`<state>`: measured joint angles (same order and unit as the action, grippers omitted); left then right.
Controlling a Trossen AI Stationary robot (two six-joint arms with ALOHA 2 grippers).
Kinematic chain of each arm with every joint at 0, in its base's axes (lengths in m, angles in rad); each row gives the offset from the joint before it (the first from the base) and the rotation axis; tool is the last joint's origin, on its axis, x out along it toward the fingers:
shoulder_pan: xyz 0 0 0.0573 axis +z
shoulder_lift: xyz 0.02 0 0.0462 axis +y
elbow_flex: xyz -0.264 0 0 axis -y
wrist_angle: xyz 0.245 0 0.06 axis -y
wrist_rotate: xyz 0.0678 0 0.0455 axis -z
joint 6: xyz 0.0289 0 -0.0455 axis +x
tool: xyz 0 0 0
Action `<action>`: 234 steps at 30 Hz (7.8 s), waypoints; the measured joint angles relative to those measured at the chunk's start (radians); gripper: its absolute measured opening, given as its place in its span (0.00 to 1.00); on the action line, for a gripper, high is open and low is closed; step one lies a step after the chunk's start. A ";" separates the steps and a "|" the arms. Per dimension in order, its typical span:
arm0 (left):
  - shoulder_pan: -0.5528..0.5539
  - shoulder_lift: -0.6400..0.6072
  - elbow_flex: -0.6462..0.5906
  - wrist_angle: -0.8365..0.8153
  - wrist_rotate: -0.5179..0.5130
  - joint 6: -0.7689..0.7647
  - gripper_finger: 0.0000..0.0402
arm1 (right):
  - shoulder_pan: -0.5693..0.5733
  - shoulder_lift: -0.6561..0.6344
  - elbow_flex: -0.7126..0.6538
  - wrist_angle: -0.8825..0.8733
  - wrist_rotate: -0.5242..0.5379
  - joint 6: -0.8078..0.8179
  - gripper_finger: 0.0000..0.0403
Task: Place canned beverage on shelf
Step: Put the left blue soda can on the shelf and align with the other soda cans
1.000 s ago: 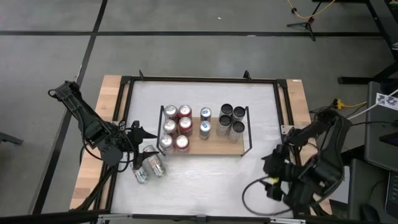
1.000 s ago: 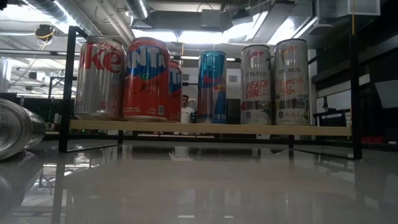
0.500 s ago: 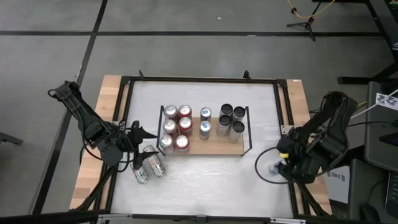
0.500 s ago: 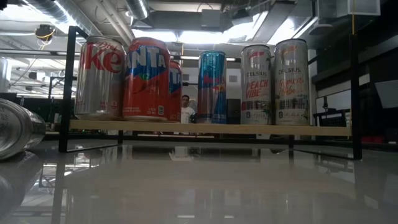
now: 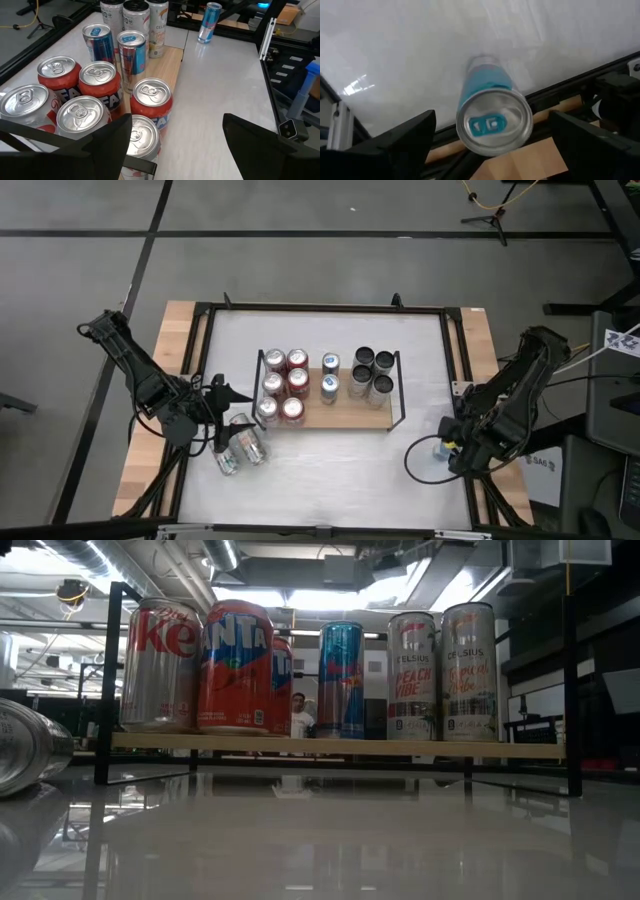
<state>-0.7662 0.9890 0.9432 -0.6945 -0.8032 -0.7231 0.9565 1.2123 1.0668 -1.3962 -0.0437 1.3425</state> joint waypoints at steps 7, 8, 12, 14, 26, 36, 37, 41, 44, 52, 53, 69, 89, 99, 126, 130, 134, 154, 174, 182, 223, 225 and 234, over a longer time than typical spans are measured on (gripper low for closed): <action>0.000 0.000 0.000 0.000 0.000 0.000 0.76 | 0.000 0.000 -0.026 0.014 -0.002 0.076 0.95; 0.000 0.000 0.000 0.000 0.000 0.000 0.76 | 0.000 0.000 -0.026 0.013 -0.002 0.098 0.95; 0.000 0.000 0.000 0.000 0.000 -0.001 0.76 | 0.000 0.000 -0.026 0.012 0.004 0.176 0.95; 0.000 0.000 0.000 0.000 0.000 -0.001 0.76 | 0.000 0.000 -0.026 0.012 0.010 0.205 0.95; 0.000 0.000 0.000 0.000 0.000 0.000 0.76 | 0.000 0.000 -0.026 0.011 0.014 0.393 0.95; 0.000 0.000 0.000 0.000 0.000 0.000 0.76 | -0.002 0.001 0.011 0.013 0.091 0.370 0.95; 0.000 0.000 0.000 0.000 0.000 0.000 0.76 | -0.002 0.001 0.024 0.008 0.100 0.354 0.95; 0.000 0.000 0.000 0.000 0.000 0.000 0.76 | -0.001 0.001 0.104 -0.019 0.139 0.328 0.95; 0.000 0.000 0.000 0.000 0.000 0.000 0.76 | -0.001 0.001 0.182 -0.024 0.190 0.316 0.95; 0.000 0.000 0.000 0.000 0.000 0.000 0.76 | -0.001 0.001 0.366 0.177 0.620 0.019 0.95; 0.000 0.000 0.000 0.000 0.000 0.000 0.76 | -0.001 0.001 0.382 0.225 0.679 -0.054 0.95; 0.000 0.000 0.000 0.000 0.000 -0.001 0.76 | -0.394 0.107 0.406 0.925 0.342 -1.128 0.95; 0.000 0.000 0.000 0.000 0.000 -0.001 0.76 | -0.869 0.382 0.406 0.916 -0.073 -1.501 0.95; 0.000 0.000 0.000 0.000 0.000 0.000 0.76 | -0.974 0.472 0.406 0.787 -0.078 -1.553 0.95; 0.000 0.000 0.000 -0.002 0.000 0.000 0.76 | -0.946 0.527 0.405 0.699 0.011 -1.552 0.95; 0.000 0.000 0.000 -0.002 0.000 0.000 0.76 | -0.921 0.529 0.405 0.697 0.018 -1.550 0.95; 0.000 0.000 0.000 -0.002 0.000 0.000 0.76 | -0.901 0.529 0.405 0.697 0.088 -1.549 0.95; 0.000 0.000 0.000 -0.002 0.001 0.000 0.76 | -0.898 0.528 0.405 0.700 0.105 -1.316 0.62; 0.000 0.000 0.000 -0.001 0.005 0.027 0.76 | -0.897 0.528 0.405 0.691 0.199 -1.095 0.62; 0.000 0.000 0.000 -0.001 0.007 0.026 0.76 | -0.897 0.528 0.405 0.684 0.253 -1.078 0.63; 0.000 0.000 0.000 -0.001 0.008 0.027 0.76 | -0.898 0.528 0.405 0.692 0.191 -1.082 0.63; 0.000 0.000 0.000 -0.001 0.008 0.026 0.76 | -0.898 0.528 0.405 0.692 0.191 -1.082 0.63; 0.000 0.000 0.000 0.000 0.091 -0.103 0.76 | -0.898 0.528 0.405 0.691 0.191 -1.082 0.63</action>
<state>-0.7666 0.9894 0.9432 -0.6949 -0.7119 -0.8260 0.0586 1.7401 1.4723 -0.7051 0.1474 0.2600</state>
